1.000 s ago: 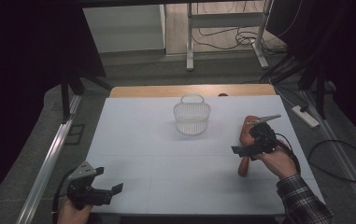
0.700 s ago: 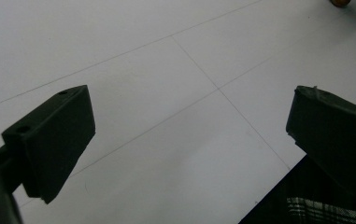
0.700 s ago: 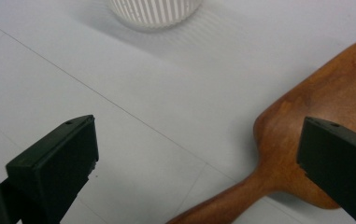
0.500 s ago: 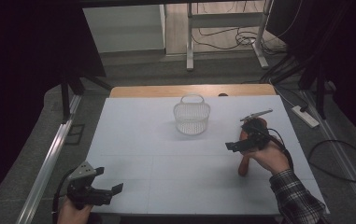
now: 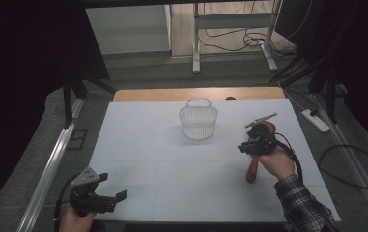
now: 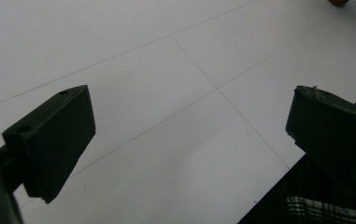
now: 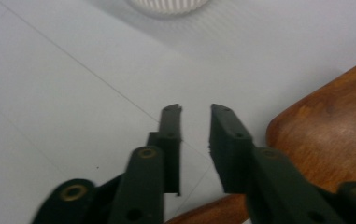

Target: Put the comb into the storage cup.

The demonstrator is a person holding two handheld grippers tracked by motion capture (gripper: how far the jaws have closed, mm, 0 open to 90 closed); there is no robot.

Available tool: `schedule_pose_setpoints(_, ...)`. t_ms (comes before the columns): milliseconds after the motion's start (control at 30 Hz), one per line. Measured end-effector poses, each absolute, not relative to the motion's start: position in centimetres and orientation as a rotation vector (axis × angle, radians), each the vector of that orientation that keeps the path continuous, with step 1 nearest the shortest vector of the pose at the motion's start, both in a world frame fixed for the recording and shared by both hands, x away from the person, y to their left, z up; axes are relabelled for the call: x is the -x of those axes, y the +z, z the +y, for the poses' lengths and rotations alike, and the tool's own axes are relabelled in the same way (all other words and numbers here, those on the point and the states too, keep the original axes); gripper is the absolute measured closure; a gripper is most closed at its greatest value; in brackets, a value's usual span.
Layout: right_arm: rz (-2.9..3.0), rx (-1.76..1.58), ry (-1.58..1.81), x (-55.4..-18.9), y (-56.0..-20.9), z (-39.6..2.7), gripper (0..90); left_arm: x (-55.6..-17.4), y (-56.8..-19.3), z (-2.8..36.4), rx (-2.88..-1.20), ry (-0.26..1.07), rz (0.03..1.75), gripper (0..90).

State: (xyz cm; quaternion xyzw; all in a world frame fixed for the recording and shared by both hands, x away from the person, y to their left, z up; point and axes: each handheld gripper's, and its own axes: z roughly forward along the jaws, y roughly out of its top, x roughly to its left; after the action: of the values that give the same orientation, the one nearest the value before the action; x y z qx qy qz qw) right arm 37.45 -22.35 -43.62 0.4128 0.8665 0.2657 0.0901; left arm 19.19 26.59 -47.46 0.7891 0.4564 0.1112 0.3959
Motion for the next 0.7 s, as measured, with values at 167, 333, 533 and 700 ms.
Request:
schedule_pose_setpoints(167, 2.584, -1.205, 0.776, -37.6, -43.9, -22.3, 89.5, -19.2, -47.5, 26.6, -2.001, 0.281, 1.154, 2.4)
schedule_pose_setpoints(333, 2.59, -1.193, 0.746, -37.6, -44.8, -22.3, 89.5, -19.2, -47.5, 26.6, -2.001, 0.281, 1.152, 2.5)
schedule_pose_setpoints(533, 2.588, -1.202, 0.727, -37.7, -46.0, -22.6, 89.5, -19.2, -47.5, 26.5, -2.0, 0.279, 1.152, 2.6)
schedule_pose_setpoints(700, 2.6, -1.201, 0.716, -37.6, -46.7, -22.7, 89.5, -19.2, -47.5, 26.5, -2.001, 0.279, 1.151, 2.6)
